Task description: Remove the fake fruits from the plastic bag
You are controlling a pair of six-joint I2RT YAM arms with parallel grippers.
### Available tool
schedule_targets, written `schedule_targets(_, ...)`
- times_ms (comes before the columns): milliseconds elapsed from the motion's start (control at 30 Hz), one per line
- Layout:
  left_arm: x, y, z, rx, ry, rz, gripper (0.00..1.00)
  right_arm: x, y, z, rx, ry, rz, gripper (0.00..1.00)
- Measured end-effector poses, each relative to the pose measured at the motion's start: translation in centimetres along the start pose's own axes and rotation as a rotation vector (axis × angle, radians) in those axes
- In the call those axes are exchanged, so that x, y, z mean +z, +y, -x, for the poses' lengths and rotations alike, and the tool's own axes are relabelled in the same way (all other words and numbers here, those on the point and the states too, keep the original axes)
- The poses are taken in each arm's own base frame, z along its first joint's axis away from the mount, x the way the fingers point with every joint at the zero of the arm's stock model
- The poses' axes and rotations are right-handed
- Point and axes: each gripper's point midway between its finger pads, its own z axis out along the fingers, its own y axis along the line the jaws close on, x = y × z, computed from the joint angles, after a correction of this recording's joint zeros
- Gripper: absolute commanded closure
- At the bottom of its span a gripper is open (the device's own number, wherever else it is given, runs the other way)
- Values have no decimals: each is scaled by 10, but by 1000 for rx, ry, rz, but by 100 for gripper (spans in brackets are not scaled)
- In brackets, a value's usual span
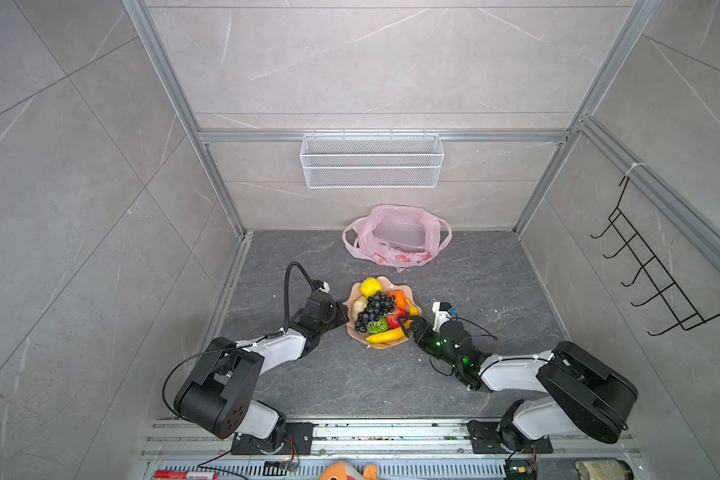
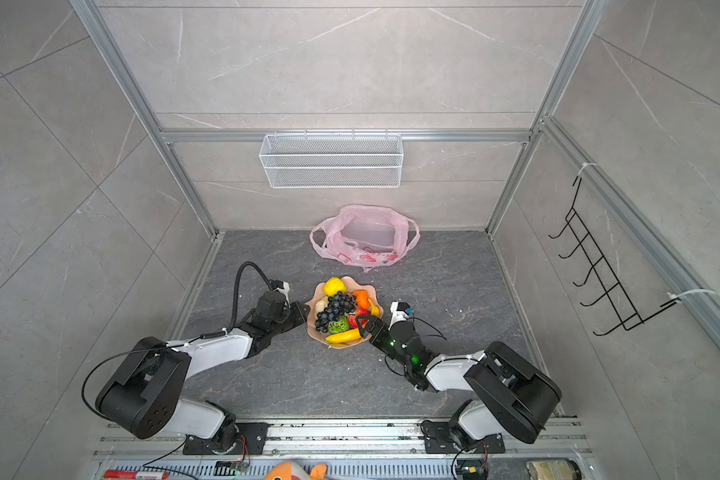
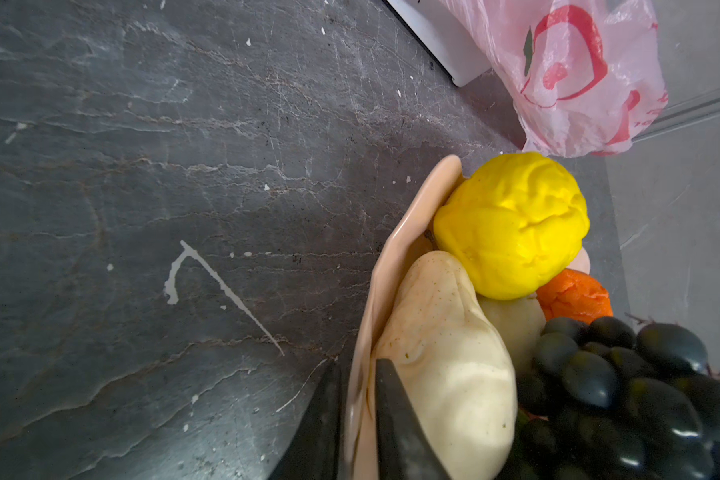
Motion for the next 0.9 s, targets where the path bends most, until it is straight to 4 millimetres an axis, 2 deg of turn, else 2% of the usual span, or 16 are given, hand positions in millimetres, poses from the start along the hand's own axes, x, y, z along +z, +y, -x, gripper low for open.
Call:
schedule_targets(100, -5, -4, 4, 13, -13, -9, 57, -6, 3, 3, -18, -3, -4, 0)
schedule_targets(300, -23, -9, 14, 32, -50, -5, 42, -31, 15, 21, -76, -54, -16, 0)
schedule_targets(467, -56, 1, 32, 54, -138, 85, 27, -62, 13, 41, -182, -120, -113, 0)
schedule_targets(500, -66, 5, 38, 65, -171, 114, 7, -69, 13, 47, -215, -138, -147, 0)
schedule_targets(533, -75, 9, 43, 84, -201, 146, 0, -75, 13, 55, -249, -160, -181, 0)
schedule_targets(633, -103, 25, 64, 132, -311, 275, 0, -97, 19, 86, -379, -262, -302, 0)
schedule_targets(733, -123, 43, 87, 204, -408, 442, 0, -117, 23, 120, -521, -397, -420, 0)
schedule_targets(800, -133, 52, 103, 275, -473, 546, 0, -127, 17, 137, -623, -471, -521, 0)
schedule_targets(900, -140, 66, 119, 374, -545, 654, 0, -131, 3, 161, -736, -548, -675, 0)
